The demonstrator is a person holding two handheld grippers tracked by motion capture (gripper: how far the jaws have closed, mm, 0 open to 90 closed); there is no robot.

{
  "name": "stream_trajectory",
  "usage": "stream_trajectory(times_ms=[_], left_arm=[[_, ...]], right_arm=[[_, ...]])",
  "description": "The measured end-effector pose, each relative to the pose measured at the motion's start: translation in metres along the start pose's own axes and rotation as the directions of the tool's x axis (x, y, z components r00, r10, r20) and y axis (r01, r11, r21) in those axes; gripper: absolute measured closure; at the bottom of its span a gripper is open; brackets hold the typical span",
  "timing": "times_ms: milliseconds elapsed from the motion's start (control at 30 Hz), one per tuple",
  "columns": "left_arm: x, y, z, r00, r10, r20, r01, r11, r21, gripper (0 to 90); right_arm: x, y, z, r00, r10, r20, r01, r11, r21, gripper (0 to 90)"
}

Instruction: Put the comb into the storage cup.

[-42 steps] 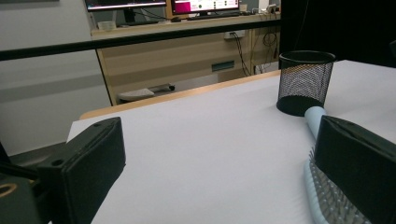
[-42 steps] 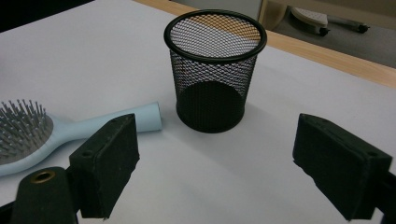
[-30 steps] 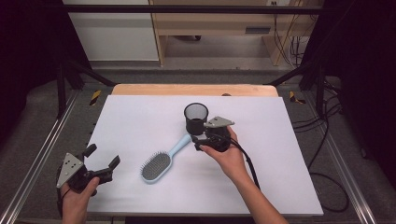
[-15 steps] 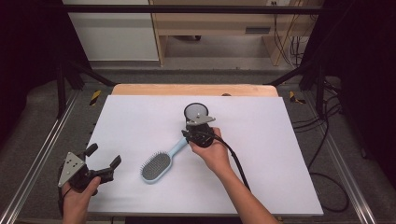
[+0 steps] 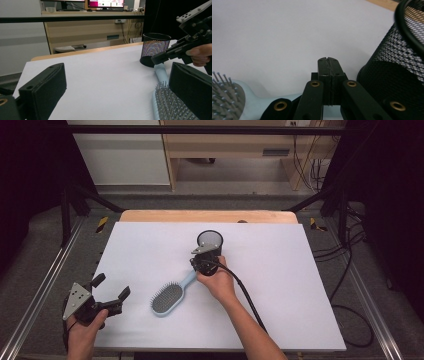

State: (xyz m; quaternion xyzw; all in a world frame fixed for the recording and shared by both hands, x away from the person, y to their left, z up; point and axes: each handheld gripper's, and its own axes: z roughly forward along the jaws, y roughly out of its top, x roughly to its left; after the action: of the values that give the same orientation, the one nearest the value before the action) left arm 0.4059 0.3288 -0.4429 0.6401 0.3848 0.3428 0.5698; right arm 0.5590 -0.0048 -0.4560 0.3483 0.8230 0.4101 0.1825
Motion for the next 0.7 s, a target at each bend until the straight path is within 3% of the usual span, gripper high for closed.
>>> stream_trajectory(times_ms=[300, 400, 700], left_arm=[[0.001, 0.000, -0.001, 1.0000, -0.002, -0.001, 0.002, 1.0000, 0.000, 1.4], [0.002, 0.000, -0.001, 1.0000, -0.005, 0.000, 0.005, 1.0000, 0.000, 1.4], [0.001, 0.000, 0.000, 1.0000, 0.000, 0.004, 0.000, 1.0000, 0.008, 1.5]], right_arm=[[-0.004, -0.006, 0.013, 1.0000, 0.008, -0.003, -0.008, 0.998, 0.057, 90.0], [-0.001, -0.005, 0.012, 0.9998, -0.017, -0.003, 0.018, 0.997, 0.080, 90.0], [0.000, -0.007, -0.001, 0.9989, -0.045, -0.009, 0.046, 0.980, 0.192, 90.0]])
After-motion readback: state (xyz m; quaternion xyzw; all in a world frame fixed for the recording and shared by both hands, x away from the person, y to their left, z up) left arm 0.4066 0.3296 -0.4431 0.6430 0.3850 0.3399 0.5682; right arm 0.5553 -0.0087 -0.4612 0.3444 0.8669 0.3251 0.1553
